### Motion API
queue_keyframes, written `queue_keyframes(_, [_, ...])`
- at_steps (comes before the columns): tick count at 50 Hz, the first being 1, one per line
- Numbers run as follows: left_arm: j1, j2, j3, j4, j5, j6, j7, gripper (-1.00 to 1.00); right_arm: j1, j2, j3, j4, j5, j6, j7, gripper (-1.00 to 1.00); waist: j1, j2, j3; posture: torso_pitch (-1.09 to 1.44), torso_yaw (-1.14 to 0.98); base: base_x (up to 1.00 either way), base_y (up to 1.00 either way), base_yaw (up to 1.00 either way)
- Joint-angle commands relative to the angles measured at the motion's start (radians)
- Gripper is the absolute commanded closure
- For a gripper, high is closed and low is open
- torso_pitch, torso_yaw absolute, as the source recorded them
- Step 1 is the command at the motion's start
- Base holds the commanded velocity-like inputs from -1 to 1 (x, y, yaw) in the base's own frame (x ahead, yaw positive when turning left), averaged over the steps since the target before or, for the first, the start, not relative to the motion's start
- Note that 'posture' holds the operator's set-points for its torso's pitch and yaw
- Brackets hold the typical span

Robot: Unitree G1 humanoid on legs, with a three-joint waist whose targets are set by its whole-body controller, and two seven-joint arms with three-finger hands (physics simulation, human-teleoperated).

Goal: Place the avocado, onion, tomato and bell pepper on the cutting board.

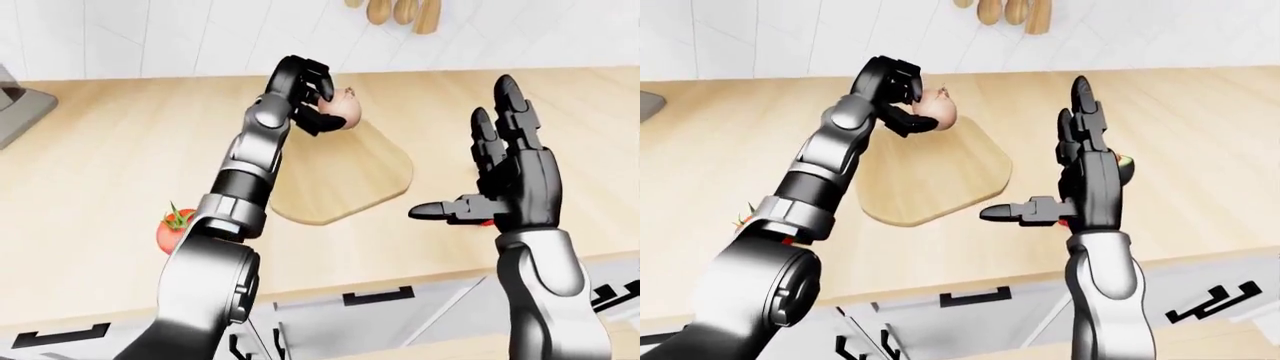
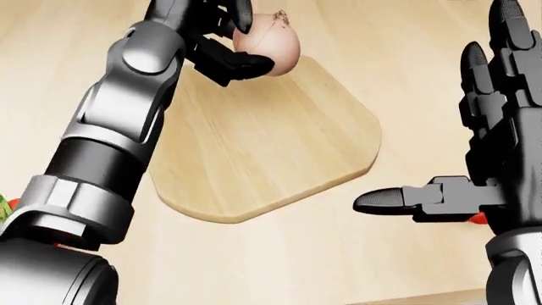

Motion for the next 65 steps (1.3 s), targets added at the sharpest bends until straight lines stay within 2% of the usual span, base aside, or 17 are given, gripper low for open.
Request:
queue_keyframes(1, [-0.049, 0.012, 0.007, -0.011, 0.005, -0.058, 0.022, 0.91, -0.019, -0.006, -0.004, -0.032, 0.000, -0.032, -0.002, -1.00, 0.001, -0.003, -0.028, 0.00, 0.00, 0.00, 0.00, 0.00])
queue_keyframes(6, [-0.061, 0.027, 0.007, 0.082, 0.033, -0.109, 0.055, 0.92, -0.013, -0.003, -0.003, -0.028, -0.002, -0.041, -0.002, -1.00, 0.000, -0.003, -0.030, 0.00, 0.00, 0.00, 0.00, 0.00])
queue_keyframes(20, [-0.043, 0.033, 0.016, 0.135, 0.061, -0.140, 0.086, 0.90, 0.001, -0.001, -0.007, -0.025, -0.002, -0.053, 0.000, -1.00, -0.001, 0.000, -0.034, 0.00, 0.00, 0.00, 0.00, 0.00])
queue_keyframes(22, [-0.042, 0.034, 0.016, 0.137, 0.062, -0.141, 0.087, 0.80, 0.002, 0.000, -0.008, -0.024, -0.002, -0.054, 0.000, -1.00, -0.001, 0.000, -0.034, 0.00, 0.00, 0.00, 0.00, 0.00])
queue_keyframes(27, [-0.042, 0.034, 0.017, 0.139, 0.064, -0.137, 0.084, 0.26, -0.001, -0.001, -0.006, -0.026, -0.003, -0.051, 0.000, -1.00, -0.001, 0.000, -0.034, 0.00, 0.00, 0.00, 0.00, 0.00])
queue_keyframes(31, [-0.043, 0.035, 0.017, 0.144, 0.065, -0.137, 0.083, 0.04, -0.010, -0.004, -0.007, -0.027, -0.001, -0.043, -0.001, -1.00, -0.001, 0.001, -0.035, 0.00, 0.00, 0.00, 0.00, 0.00])
queue_keyframes(32, [-0.043, 0.034, 0.018, 0.147, 0.065, -0.138, 0.082, -0.13, -0.012, -0.005, -0.008, -0.029, 0.000, -0.040, -0.001, -1.00, -0.001, 0.001, -0.035, 0.00, 0.00, 0.00, 0.00, 0.00])
queue_keyframes(39, [-0.039, 0.031, 0.017, 0.155, 0.067, -0.139, 0.080, -0.60, -0.023, -0.013, -0.015, -0.039, 0.004, -0.022, -0.001, -1.00, 0.000, 0.000, -0.036, 0.00, 0.00, 0.00, 0.00, 0.00])
queue_keyframes(44, [-0.036, 0.034, 0.018, 0.153, 0.067, -0.138, 0.078, -0.60, -0.013, -0.011, -0.013, -0.040, 0.003, -0.028, 0.000, -1.00, 0.000, -0.001, -0.037, 0.00, 0.00, 0.00, 0.00, 0.00])
queue_keyframes(50, [-0.035, 0.038, 0.019, 0.141, 0.067, -0.131, 0.076, -0.69, -0.002, -0.007, -0.014, -0.041, 0.002, -0.035, 0.001, -1.00, 0.000, 0.000, -0.037, 0.00, 0.00, 0.00, 0.00, 0.00])
queue_keyframes(57, [-0.049, 0.066, 0.028, -0.046, 0.044, -0.009, 0.049, -0.66, 0.005, -0.002, -0.011, -0.031, -0.004, -0.051, 0.001, -1.00, -0.002, 0.002, -0.035, 0.00, 0.00, 0.00, 0.00, 0.00])
queue_keyframes(65, [0.041, 0.116, 0.034, -0.580, 0.051, 0.351, -0.035, -0.63, 0.005, -0.001, -0.014, -0.030, 0.001, -0.053, 0.002, -1.00, -0.007, 0.009, -0.025, 0.00, 0.00, 0.00, 0.00, 0.00])
